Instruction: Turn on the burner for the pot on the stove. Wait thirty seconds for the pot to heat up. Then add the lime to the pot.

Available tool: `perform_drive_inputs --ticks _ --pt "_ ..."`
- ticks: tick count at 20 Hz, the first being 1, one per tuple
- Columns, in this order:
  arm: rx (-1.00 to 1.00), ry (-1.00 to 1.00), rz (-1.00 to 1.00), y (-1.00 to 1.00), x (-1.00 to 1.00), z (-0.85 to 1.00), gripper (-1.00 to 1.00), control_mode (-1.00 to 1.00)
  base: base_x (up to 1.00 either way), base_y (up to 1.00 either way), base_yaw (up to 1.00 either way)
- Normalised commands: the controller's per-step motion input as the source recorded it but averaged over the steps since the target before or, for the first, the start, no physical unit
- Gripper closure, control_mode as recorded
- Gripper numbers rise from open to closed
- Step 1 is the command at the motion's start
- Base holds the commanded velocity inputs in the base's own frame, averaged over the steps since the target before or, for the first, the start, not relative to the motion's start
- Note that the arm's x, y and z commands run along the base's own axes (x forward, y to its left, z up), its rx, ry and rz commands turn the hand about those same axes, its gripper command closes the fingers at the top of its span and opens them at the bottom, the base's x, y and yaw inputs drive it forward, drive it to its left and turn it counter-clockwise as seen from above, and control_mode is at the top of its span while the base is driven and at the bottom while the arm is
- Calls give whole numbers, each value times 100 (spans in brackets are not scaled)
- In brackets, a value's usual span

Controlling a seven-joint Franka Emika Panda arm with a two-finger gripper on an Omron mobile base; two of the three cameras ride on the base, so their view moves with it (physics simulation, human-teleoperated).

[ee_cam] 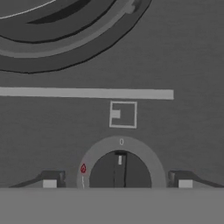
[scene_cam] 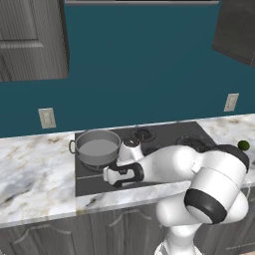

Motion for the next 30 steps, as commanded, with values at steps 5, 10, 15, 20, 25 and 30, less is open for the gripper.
perform_drive_inputs --ticks 5,10,15,20,25,30 --pt "0 0 0 0 0 -23 100 -100 0 0 0" --pt "0 0 0 0 0 -26 100 -100 0 0 0" --pt "0 0 0 0 -5 -29 100 -100 0 0 0" --pt "6 0 0 -4 0 -19 100 -100 0 0 0" --pt "2 0 0 -2 0 0 100 -100 0 0 0" --pt "0 0 1 0 0 -5 100 -100 0 0 0"
